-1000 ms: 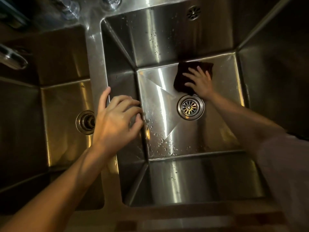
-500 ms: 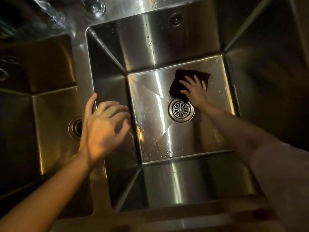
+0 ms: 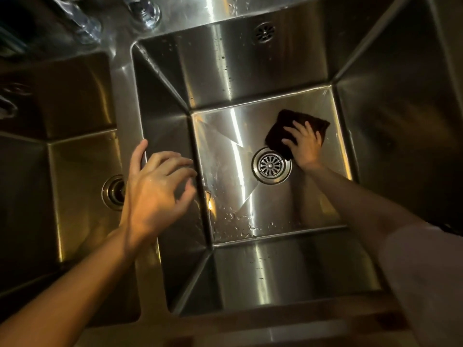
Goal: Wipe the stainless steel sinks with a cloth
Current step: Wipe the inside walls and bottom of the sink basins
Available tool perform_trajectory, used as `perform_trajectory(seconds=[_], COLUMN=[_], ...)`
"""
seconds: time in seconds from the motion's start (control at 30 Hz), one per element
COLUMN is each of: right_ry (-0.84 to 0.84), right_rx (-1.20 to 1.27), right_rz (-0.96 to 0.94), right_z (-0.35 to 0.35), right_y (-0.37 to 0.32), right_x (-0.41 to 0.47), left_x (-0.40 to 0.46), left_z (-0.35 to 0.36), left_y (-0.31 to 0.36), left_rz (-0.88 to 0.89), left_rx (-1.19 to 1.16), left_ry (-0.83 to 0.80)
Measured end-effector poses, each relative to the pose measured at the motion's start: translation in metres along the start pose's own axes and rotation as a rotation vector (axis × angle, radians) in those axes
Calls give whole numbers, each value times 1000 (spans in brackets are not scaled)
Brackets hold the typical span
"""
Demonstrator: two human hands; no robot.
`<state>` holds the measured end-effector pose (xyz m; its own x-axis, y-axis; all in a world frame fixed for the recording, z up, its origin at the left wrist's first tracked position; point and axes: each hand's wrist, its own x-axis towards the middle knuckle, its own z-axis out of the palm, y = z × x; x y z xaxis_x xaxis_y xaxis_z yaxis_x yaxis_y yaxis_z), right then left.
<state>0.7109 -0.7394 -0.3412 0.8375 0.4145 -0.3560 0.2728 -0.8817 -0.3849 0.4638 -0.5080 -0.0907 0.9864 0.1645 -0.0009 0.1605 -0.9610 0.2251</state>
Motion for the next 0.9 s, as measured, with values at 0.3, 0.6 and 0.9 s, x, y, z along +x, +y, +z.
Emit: perform_trajectory(seconds=[0.3, 0.6, 0.9], right_ry=[50, 76, 25], right_rx=[17, -33, -153], right_rz=[32, 117, 33], right_z=[-24, -4, -35], right_y=[5, 14, 33], right_x=[60, 3, 55], left_x=[2, 1, -1], left_z=[-3, -4, 1], left_y=[5, 7, 1], left_rz=[-24, -33, -5], left_rx=[-18, -26, 4], left_ry=[-6, -25, -5])
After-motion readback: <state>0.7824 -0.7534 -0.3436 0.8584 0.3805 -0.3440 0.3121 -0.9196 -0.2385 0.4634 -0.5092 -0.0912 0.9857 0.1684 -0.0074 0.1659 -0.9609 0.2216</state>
